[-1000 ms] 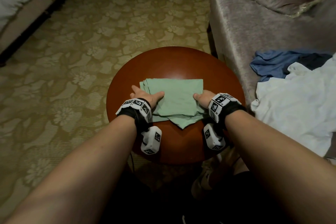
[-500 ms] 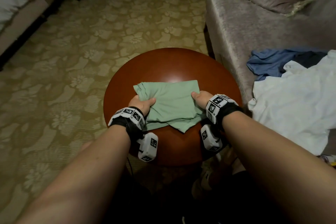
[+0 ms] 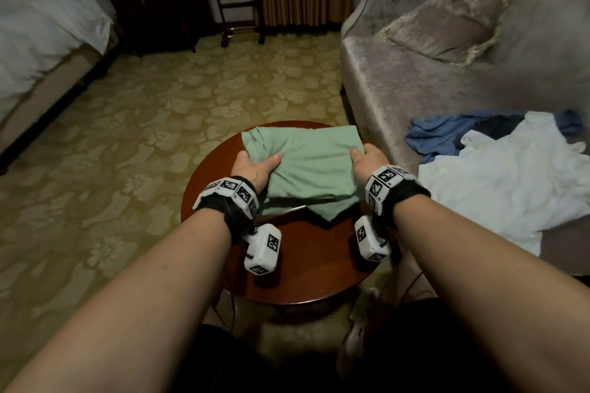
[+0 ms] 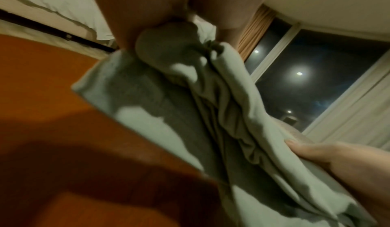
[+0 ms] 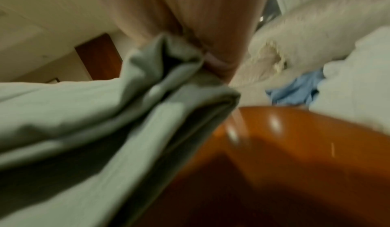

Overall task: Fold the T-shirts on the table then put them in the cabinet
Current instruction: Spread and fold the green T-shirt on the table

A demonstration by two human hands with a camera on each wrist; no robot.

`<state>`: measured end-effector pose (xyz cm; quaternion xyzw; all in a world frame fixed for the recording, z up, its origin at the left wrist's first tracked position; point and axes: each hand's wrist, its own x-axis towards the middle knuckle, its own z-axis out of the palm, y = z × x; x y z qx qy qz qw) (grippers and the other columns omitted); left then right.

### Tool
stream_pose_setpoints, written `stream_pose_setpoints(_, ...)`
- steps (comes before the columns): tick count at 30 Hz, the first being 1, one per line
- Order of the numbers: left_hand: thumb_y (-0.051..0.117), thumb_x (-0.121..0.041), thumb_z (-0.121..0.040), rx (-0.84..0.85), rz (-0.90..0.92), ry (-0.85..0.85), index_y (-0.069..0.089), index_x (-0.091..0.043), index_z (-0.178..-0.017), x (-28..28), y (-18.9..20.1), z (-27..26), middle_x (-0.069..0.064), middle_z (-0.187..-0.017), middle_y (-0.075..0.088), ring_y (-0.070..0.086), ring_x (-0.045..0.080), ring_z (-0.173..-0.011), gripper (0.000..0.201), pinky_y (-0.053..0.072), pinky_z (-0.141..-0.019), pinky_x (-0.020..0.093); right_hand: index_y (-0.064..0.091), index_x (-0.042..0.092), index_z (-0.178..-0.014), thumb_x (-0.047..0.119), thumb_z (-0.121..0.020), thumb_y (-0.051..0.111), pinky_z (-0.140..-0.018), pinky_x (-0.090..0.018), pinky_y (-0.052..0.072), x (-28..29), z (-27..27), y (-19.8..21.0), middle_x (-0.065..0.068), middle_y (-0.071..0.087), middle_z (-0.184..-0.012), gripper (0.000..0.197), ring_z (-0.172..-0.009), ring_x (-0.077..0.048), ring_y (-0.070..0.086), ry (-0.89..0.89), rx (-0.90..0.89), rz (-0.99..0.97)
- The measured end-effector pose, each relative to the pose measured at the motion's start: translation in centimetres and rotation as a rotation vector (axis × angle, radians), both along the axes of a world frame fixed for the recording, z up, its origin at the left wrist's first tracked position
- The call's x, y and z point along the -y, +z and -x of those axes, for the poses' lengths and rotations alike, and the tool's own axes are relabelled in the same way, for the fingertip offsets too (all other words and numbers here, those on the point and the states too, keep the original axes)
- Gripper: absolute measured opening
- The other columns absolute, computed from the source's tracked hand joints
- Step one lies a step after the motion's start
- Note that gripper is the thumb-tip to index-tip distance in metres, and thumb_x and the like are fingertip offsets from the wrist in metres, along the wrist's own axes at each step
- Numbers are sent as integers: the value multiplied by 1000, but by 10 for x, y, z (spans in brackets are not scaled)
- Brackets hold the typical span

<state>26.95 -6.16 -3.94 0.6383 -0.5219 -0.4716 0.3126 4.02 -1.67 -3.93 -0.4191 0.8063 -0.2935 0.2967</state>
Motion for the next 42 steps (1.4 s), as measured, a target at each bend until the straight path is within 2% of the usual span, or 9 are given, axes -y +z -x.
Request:
stream_pose_setpoints(7,77,-33,-78,-129,146,-39,10,-10,-151,-29,68,61,8,-148,39,40,26,-134,102,31,-113,40,41,11,-83,24,-101,38,-72,-32,30,-37,52,68,-26,53,-108,22,-98,-35,52,-116,-166,208)
stream_pose_setpoints(10,82,-36,-70,-198,149,-107,23,-9,-147,-44,89,89,8,-139,49,50,27,-125,101,38,-108,43,34,14,-71,23,-101,38,-69,-31,28,-66,79,90,-17,49,-93,31,-86,-30,48,-191,-205,278)
stream_pose_setpoints(15,91,-59,-16,-303,128,-307,53,-16,-124,-36,76,157,1,-111,69,68,23,-98,122,53,-91,45,46,12,-88,25,-99,42,-70,-31,31,-129,129,118,-23,59,-107,17,-97,-37,54,-328,-298,347)
stream_pose_setpoints(18,89,-62,-11,-331,130,-386,55,-15,-124,-48,67,209,1,-109,70,69,23,-95,128,53,-91,44,52,10,-93,27,-98,44,-74,-34,37,-170,161,124,-22,61,-108,20,-98,-38,56,-410,-340,324)
stream_pose_setpoints(25,75,-79,-20,-194,-48,-496,49,-12,-135,-161,72,297,8,-126,61,62,32,-108,136,49,-97,47,52,0,-122,18,-100,40,-88,-33,39,-266,233,108,-25,53,-126,31,-116,-38,49,-583,-344,220)
stream_pose_setpoints(29,87,-53,-21,-117,-176,-657,63,-9,-118,-188,32,354,10,-101,72,71,33,-85,109,56,-81,51,53,3,-115,19,-98,40,-75,-32,34,-310,277,78,-28,54,-122,27,-109,-41,52,-656,-359,95)
stream_pose_setpoints(35,82,-34,-54,-59,-299,-768,69,-4,-99,-255,24,382,14,-93,73,71,32,-85,56,56,-82,51,56,8,-117,23,-97,38,-82,-36,42,-343,323,32,-24,55,-124,30,-109,-40,54,-690,-314,-53)
stream_pose_setpoints(40,87,-47,-21,36,-385,-771,64,-5,-115,-248,-56,423,15,-102,71,70,35,-88,105,56,-80,54,56,8,-116,21,-97,39,-92,-42,44,-355,344,-2,-23,53,-127,28,-113,-41,53,-693,-303,-196)
stream_pose_setpoints(42,88,-50,-25,157,-383,-805,59,-4,-124,-266,-38,415,18,-113,67,67,37,-98,112,55,-84,53,58,10,-112,19,-95,42,-95,-44,45,-357,347,-11,-22,54,-125,25,-113,-41,53,-683,-299,-250)
